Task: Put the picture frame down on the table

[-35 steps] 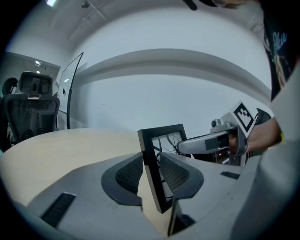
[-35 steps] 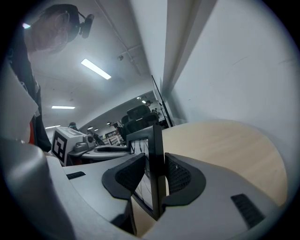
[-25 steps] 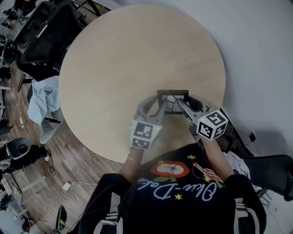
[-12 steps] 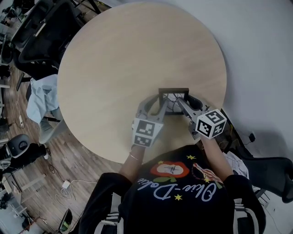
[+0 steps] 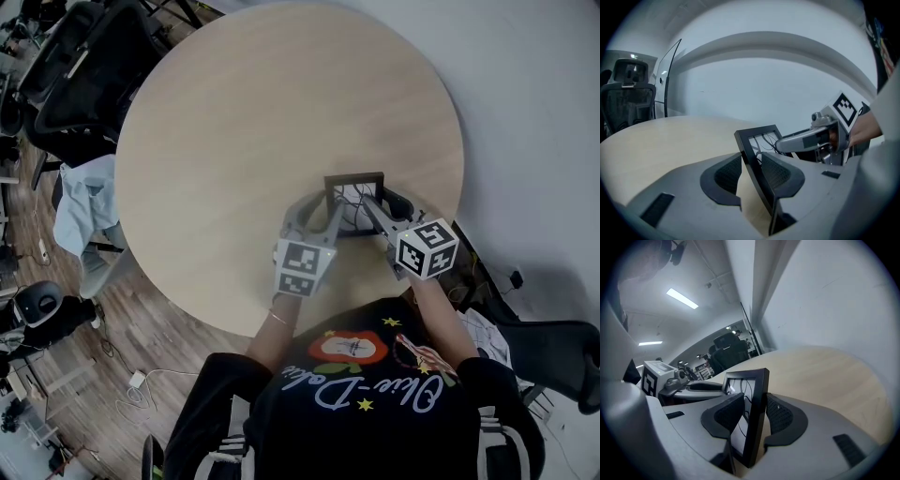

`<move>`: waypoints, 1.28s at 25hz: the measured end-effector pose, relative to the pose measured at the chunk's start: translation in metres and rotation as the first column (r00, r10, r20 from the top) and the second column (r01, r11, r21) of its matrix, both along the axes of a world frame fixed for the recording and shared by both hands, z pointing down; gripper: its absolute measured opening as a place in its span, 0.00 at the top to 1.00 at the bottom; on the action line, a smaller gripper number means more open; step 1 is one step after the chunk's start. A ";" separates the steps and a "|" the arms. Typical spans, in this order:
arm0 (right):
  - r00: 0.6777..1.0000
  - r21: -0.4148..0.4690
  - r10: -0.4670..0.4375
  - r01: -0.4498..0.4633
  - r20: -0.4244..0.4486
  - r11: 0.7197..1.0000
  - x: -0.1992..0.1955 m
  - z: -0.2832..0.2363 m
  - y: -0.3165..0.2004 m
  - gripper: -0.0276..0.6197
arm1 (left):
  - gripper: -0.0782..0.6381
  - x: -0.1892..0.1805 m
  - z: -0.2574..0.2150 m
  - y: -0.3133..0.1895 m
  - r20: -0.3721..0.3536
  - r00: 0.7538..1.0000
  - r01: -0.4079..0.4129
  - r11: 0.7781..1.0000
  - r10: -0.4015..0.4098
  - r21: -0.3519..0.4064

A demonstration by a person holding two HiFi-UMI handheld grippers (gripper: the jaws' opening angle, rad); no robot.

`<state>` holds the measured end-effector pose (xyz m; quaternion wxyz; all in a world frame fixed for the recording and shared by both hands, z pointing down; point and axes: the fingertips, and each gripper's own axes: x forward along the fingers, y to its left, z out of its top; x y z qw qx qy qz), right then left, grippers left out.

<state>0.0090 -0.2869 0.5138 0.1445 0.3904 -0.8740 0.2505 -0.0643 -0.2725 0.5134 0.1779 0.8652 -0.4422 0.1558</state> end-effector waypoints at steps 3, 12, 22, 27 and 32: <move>1.000 -0.001 0.002 -0.002 -0.024 1.000 0.001 0.003 -0.002 0.77 | 0.73 0.001 0.003 -0.001 0.034 0.999 -0.002 1.000 0.002 0.009; 0.992 -0.020 0.005 -0.008 -0.123 1.000 0.005 0.020 -0.003 0.73 | 0.73 0.005 0.018 -0.003 0.069 0.998 -0.007 1.000 0.008 -0.018; 0.982 -0.046 -0.005 -0.004 -0.189 0.999 0.007 0.036 -0.005 0.71 | 0.73 0.006 0.033 -0.005 0.117 0.993 -0.007 0.999 0.012 -0.045; 0.974 -0.048 -0.020 0.009 -0.227 0.999 0.009 0.041 -0.007 0.70 | 0.73 0.008 0.041 -0.006 0.136 0.990 -0.015 0.998 0.023 -0.062; 0.968 -0.058 -0.036 0.022 -0.249 0.998 0.009 0.048 -0.007 0.70 | 0.76 0.011 0.050 -0.004 0.163 0.986 -0.034 0.997 0.046 -0.075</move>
